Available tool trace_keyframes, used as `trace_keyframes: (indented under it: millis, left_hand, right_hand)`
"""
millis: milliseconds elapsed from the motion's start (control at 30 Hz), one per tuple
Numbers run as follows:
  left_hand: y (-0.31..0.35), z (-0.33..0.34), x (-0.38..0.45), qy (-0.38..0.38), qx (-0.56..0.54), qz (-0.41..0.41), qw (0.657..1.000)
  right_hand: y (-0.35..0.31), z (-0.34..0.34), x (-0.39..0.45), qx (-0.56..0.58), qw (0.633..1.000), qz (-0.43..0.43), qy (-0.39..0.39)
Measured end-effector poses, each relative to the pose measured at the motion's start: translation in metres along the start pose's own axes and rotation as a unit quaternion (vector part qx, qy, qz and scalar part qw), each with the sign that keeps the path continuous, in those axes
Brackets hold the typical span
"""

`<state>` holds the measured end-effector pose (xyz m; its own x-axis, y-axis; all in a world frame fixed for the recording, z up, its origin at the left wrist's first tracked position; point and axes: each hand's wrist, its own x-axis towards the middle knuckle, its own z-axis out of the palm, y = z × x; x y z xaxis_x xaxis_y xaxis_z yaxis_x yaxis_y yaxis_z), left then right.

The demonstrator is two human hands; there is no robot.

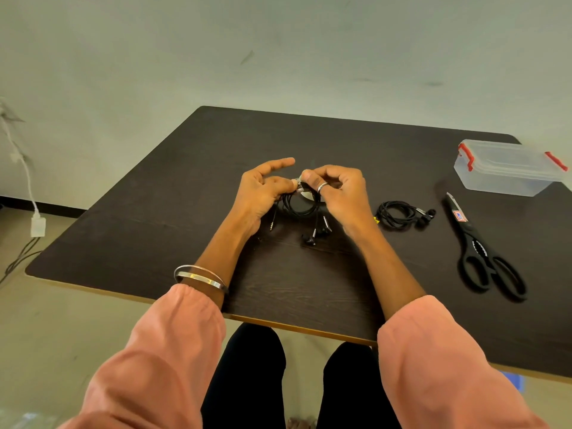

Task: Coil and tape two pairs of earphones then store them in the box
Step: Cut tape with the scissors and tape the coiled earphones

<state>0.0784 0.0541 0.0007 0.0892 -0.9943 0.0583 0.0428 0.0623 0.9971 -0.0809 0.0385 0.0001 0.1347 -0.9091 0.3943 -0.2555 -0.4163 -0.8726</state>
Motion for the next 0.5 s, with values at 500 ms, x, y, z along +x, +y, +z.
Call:
trace_keyframes:
  millis: [500]
  left_hand:
    - [-0.0014, 0.0021, -0.0008, 0.011, 0.001, 0.026, 1.0]
  right_hand:
    - [0.009, 0.0025, 0.0049, -0.036, 0.999, -0.019, -0.001]
